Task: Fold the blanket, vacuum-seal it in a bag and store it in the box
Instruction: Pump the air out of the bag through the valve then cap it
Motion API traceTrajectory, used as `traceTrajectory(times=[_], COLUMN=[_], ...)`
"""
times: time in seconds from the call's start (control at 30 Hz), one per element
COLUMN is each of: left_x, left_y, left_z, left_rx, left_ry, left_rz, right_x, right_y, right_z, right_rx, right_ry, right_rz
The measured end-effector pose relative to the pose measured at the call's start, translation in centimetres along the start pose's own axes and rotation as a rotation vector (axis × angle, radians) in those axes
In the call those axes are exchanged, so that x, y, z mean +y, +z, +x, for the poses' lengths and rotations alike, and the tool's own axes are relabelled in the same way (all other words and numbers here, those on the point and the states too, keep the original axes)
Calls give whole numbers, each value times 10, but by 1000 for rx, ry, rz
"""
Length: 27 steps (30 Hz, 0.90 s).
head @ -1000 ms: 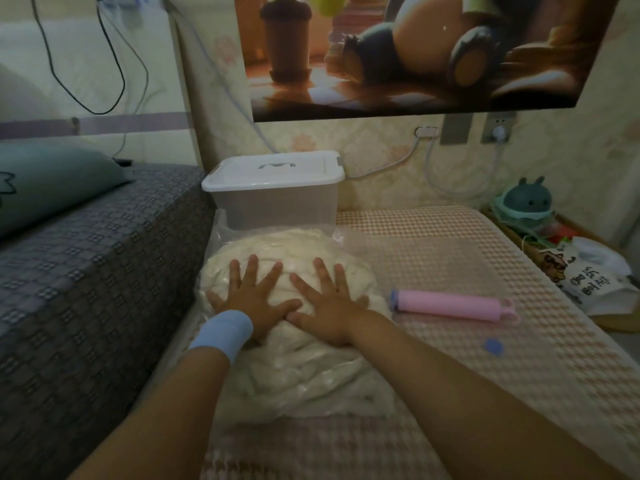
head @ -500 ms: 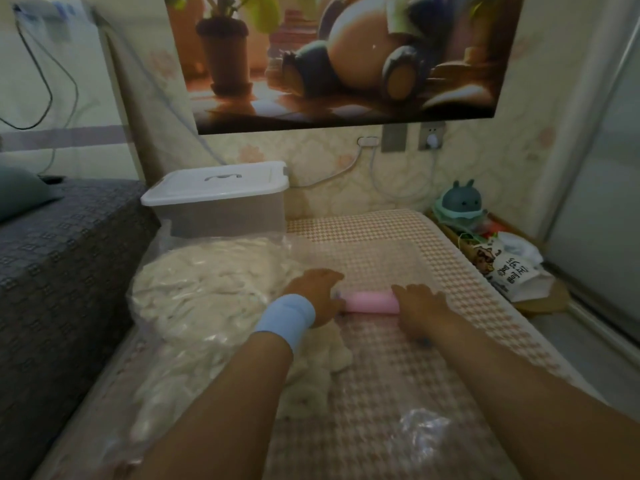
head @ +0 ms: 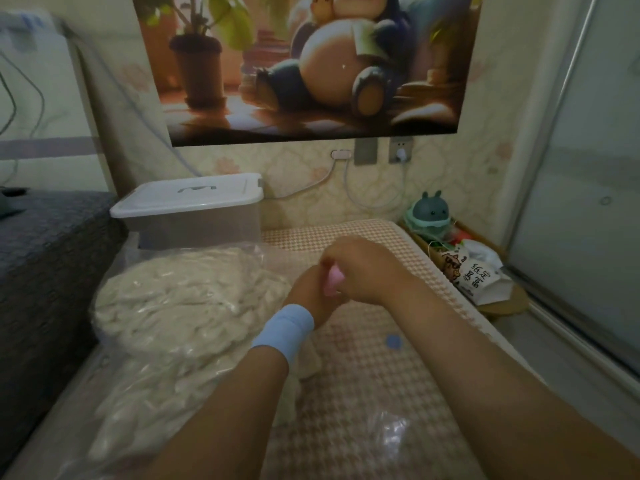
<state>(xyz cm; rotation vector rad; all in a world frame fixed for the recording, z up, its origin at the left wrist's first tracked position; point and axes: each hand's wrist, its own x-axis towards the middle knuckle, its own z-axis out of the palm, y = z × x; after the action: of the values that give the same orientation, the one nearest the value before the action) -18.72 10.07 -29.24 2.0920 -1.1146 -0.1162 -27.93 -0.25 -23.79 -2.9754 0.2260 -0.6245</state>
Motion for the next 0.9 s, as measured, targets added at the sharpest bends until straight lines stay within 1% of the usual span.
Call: traceTrajectory(times=[0.07,0.1,0.13,0.17,0.23,0.27,0.3,0.37,0.43,0.5,0.6,0.63,0.67,0.7,0.73,0.83,0.87,0.9], left_x=[2,1,-1,-2,-2,-3,-4,-12,-20,-29,-32,-32,-33,-33,-33,-32,-31,-30], left_y=[-13,-19,-23,-27,-31,-30,-31,-32,-33,-34,-34,-34,-33,-31,-29,-21,-19,-17], left_z=[-9,-12,-14,-16,-17,-17,-17,-16,-16,-13,-14,-14,-15,-16,-16,-18,-18,-18], left_rx=[93,109,114,116,125,132,140,139,120,109,90,79,66,61,60,52,45,50], left_ry=[-17,-7,-6,-8,-12,-8,-9,-17,-42,-77,-89,-90,-92,-102,-109,-143,-152,-152], left_rz=[-80,-111,-143,-196,-275,-278,-280,-292,-332,-352,-322,-306,-300,-284,-281,-301,-311,-323], right_x=[-21,-29,-36,-42,-53,-56,-60,-67,-77,-89,-102,-102,-101,-96,-89,-66,-61,-58], right_y=[-3,-4,-5,-5,-2,-1,-1,-9,-28,-54,-87,-88,-83,-70,-54,-6,-3,-8], right_z=[0,0,-1,-1,1,2,3,4,7,10,12,14,15,16,16,9,6,5], right_rx=[143,221,285,319,285,240,195,157,211,368,678,737,755,727,641,227,165,180], right_ry=[-43,-24,31,125,344,405,420,367,281,158,32,25,40,67,99,216,232,221], right_rz=[137,143,108,71,56,64,63,13,-18,-40,-54,-42,-32,-36,-61,-99,-87,-79])
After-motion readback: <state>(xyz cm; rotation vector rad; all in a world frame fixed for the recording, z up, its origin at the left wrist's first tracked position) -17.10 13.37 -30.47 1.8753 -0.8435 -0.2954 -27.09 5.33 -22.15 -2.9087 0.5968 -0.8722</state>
